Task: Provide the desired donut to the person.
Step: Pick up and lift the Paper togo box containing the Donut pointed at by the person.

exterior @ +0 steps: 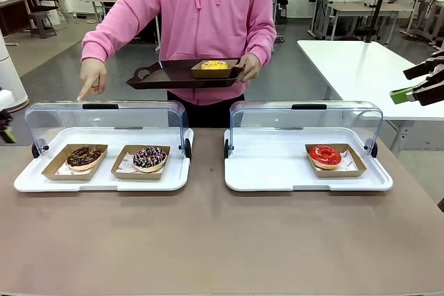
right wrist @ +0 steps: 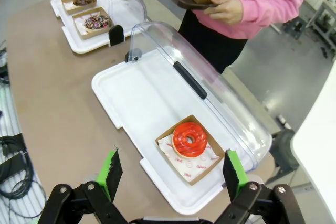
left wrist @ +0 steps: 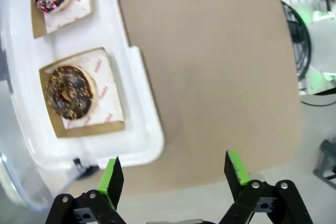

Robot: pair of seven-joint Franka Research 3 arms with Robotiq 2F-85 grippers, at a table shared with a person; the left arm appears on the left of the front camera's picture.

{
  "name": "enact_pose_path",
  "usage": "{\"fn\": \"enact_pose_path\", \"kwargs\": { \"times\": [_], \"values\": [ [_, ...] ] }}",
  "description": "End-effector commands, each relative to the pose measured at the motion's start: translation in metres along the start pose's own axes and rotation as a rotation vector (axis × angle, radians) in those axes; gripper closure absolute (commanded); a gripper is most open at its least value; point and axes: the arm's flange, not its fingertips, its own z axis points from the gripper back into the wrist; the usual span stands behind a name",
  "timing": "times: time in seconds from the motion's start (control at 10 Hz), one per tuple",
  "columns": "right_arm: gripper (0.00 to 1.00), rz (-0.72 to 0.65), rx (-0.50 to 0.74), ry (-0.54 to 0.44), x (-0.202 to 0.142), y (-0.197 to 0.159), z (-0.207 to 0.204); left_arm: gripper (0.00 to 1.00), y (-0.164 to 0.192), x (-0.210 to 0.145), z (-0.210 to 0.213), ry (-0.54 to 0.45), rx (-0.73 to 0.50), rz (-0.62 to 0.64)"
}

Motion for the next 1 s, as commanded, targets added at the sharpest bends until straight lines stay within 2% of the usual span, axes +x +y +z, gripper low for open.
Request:
{"fn": "enact_pose_path", "kwargs": {
  "times": [0.0, 0.2, 0.3, 0.9],
  "values": [
    [0.0, -0.002, -0.002, 0.007, -0.001, 0.0, -0.001, 0.0, 0.045, -0.014, -0.023, -0.062, 0.009, -0.015],
    [0.0, -0.002, -0.002, 0.007, -0.001, 0.0, -0.001, 0.0, 0.063, -0.017, -0.048, -0.111, 0.034, 0.011],
    [0.0, -0.002, -0.002, 0.007, -0.001, 0.0, -0.001, 0.0, 0.067, -0.02, -0.055, -0.095, 0.014, 0.041],
    [0.0, -0.002, -0.002, 0.007, -0.001, 0.0, -0.001, 0.0, 0.086, -0.041, -0.097, -0.188, 0.011, 0.177]
  ]
}}
